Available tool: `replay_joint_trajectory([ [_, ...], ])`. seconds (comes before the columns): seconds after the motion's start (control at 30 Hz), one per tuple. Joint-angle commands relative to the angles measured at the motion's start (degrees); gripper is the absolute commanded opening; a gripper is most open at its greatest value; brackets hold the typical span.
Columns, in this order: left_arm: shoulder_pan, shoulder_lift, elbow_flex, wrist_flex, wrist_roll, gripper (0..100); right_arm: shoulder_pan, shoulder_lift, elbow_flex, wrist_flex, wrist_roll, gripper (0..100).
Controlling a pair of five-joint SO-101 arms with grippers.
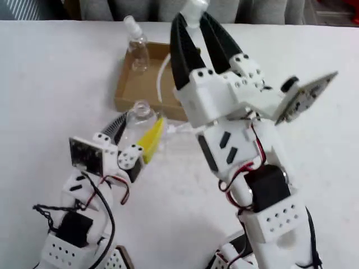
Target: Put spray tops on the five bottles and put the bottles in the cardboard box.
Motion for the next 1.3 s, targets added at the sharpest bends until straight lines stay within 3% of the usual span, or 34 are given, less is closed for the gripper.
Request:
replay_joint_trajectory([
  [0.0,0.9,-3.9,1.4,-2.1,1.0,3,-2.9,3.5,-7.3,2.5,-0.4,8.3],
  [0.37,0.9,-3.9,1.8,-2.1,1.0,3,-5.0,2.9,-1.4,2.5,-0.4,8.3],
  [0.6,0.8,-4.1,1.8,-1.9,1.0,3,-5.0,2.9,3.9,-3.8,-0.4,8.3],
  [1.27,0.8,-4.1,1.8,-1.9,1.0,3,-5.0,2.9,3.1,-5.1,-0.3,8.3],
])
